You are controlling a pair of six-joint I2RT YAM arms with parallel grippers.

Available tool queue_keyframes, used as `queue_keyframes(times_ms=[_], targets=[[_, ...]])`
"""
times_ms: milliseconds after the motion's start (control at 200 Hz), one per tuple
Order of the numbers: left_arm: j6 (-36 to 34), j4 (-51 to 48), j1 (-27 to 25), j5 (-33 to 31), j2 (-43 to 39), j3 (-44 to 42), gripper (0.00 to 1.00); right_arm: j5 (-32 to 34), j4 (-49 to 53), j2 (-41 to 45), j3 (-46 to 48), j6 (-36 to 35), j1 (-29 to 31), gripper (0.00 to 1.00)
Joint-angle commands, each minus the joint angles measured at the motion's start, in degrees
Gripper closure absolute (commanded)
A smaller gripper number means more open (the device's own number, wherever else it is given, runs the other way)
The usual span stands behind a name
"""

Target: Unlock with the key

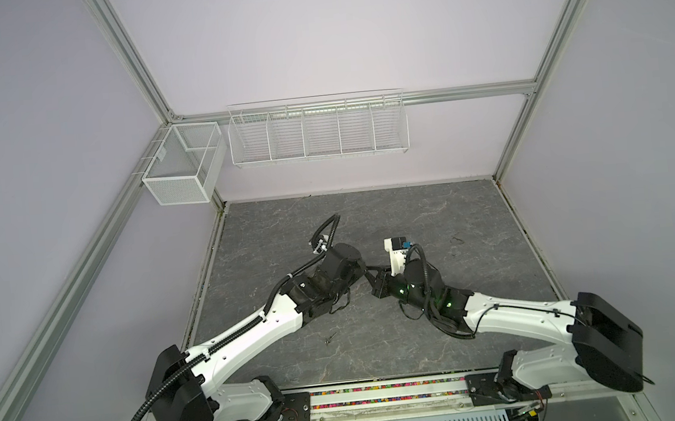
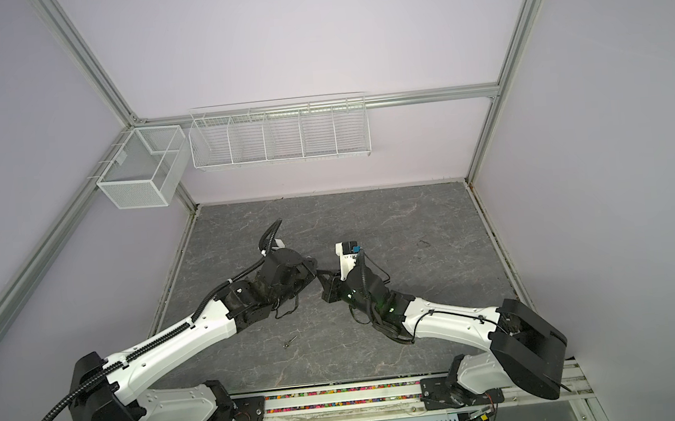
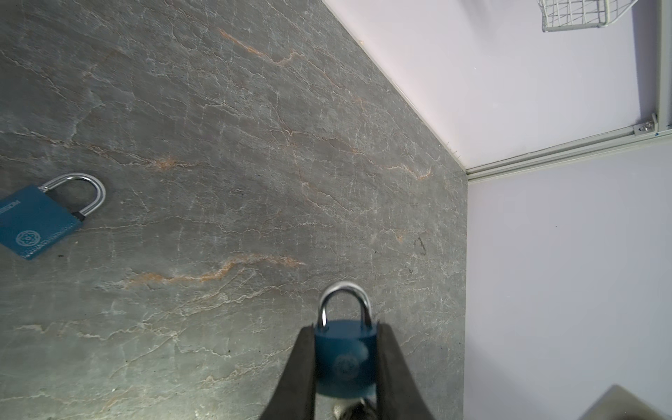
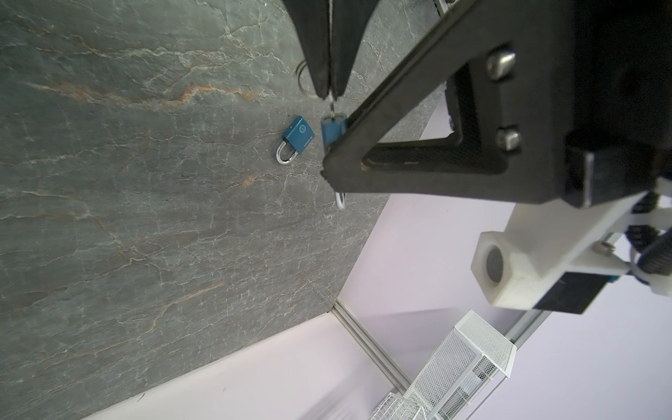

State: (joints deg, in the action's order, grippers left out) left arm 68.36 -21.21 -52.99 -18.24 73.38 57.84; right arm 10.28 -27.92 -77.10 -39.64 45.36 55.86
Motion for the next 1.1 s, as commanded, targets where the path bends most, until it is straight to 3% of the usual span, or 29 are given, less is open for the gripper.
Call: queue_keyframes(times_ms=[0, 465, 645, 1095], targets=[[-0.1, 1.2, -1.7, 3.4, -0.7, 0.9, 1.00, 0.0, -2.2, 1.0, -1.2, -1.3, -0.3, 0.93], [-2.1, 0.2, 0.5, -1.3, -2.6, 0.5, 1.00, -0.1, 2.3, 5.4, 1.0, -1.4, 0.2, 0.81], [-2.2, 0.1, 1.0, -2.3, -2.7, 0.6, 1.00, -1.0, 2.2, 6.3, 1.3, 2.9, 0.0, 0.73], [-2.2, 0.2, 1.0, -2.9, -2.5, 0.8, 1.00, -5.5, -0.6, 3.0, -0.6, 8.4, -1.8, 0.73]])
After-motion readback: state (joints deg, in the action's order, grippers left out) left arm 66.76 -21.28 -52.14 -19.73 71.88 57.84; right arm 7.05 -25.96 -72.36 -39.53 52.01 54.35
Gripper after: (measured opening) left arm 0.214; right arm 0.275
